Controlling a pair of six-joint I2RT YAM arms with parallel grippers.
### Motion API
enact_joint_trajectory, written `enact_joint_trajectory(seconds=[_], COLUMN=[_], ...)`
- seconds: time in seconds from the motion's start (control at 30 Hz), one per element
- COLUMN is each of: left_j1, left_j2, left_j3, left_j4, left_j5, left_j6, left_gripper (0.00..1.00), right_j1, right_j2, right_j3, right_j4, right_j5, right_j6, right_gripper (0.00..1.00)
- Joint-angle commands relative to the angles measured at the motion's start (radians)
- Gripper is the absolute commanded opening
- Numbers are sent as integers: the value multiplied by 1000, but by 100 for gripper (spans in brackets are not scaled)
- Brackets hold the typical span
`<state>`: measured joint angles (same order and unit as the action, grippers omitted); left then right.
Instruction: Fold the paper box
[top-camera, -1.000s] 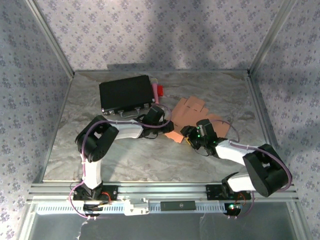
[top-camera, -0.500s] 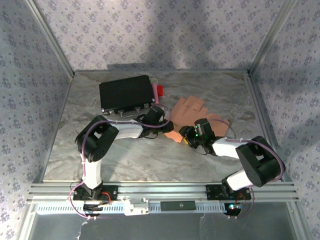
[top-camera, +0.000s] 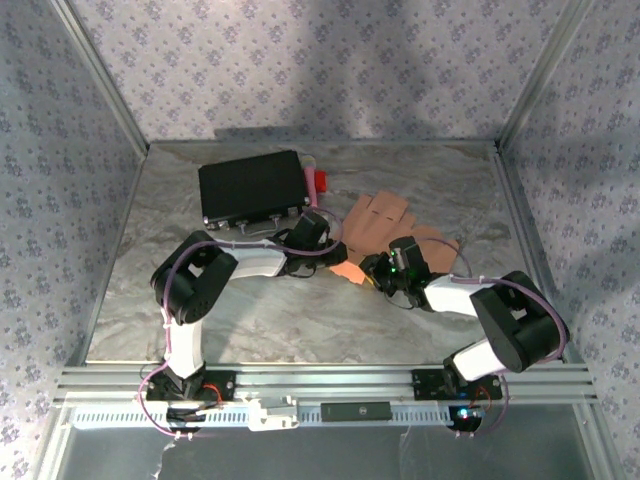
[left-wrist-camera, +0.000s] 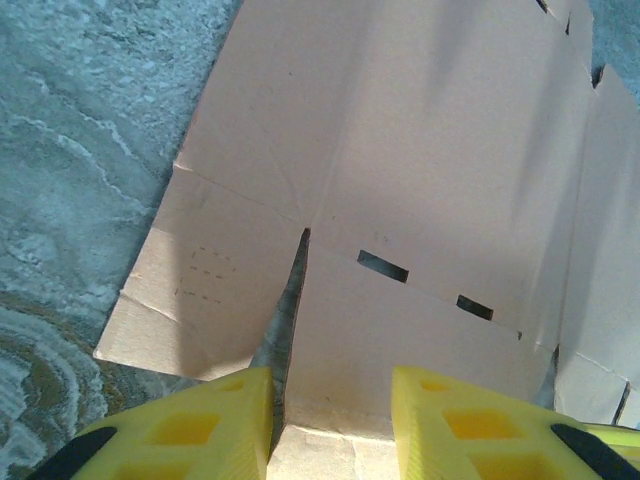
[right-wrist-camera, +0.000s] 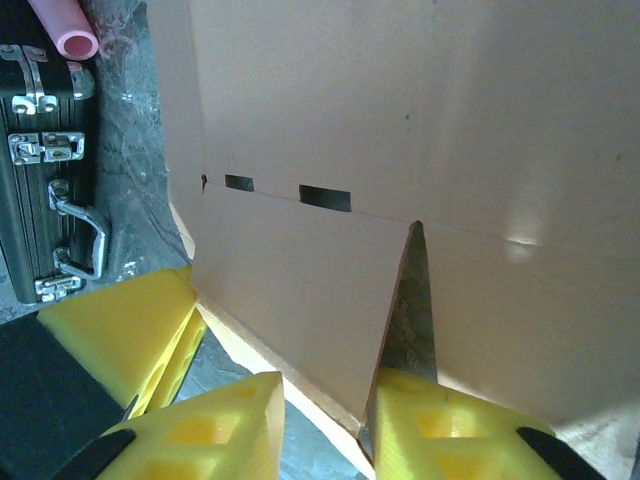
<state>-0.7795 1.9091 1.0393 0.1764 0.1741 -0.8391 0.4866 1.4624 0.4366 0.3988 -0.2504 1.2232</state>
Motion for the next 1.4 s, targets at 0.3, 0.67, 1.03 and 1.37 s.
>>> enact_joint_trajectory(seconds=[0.3,0.67,1.03,1.37], left_j1=[-7,100,137,178], left_j2=[-172,-317,-264,-156], left_j3=[-35,-79,-27,-21], left_j4=[-19,-28,34,196], left_j5=[-40,54,85,140], left_j6=[-20,-116,-473,-809], left_gripper=[40,54,75,76], right_j1=[-12,-127,-214,-206], right_j2=[-126,-343,-427,-439], right_j3=[-7,92,167,175], right_j4=[-42,-282,-341,-312], right_j5=[31,-162,-413,-461], right_j6=[11,-4,5,28], right_gripper=[0,0,0,0])
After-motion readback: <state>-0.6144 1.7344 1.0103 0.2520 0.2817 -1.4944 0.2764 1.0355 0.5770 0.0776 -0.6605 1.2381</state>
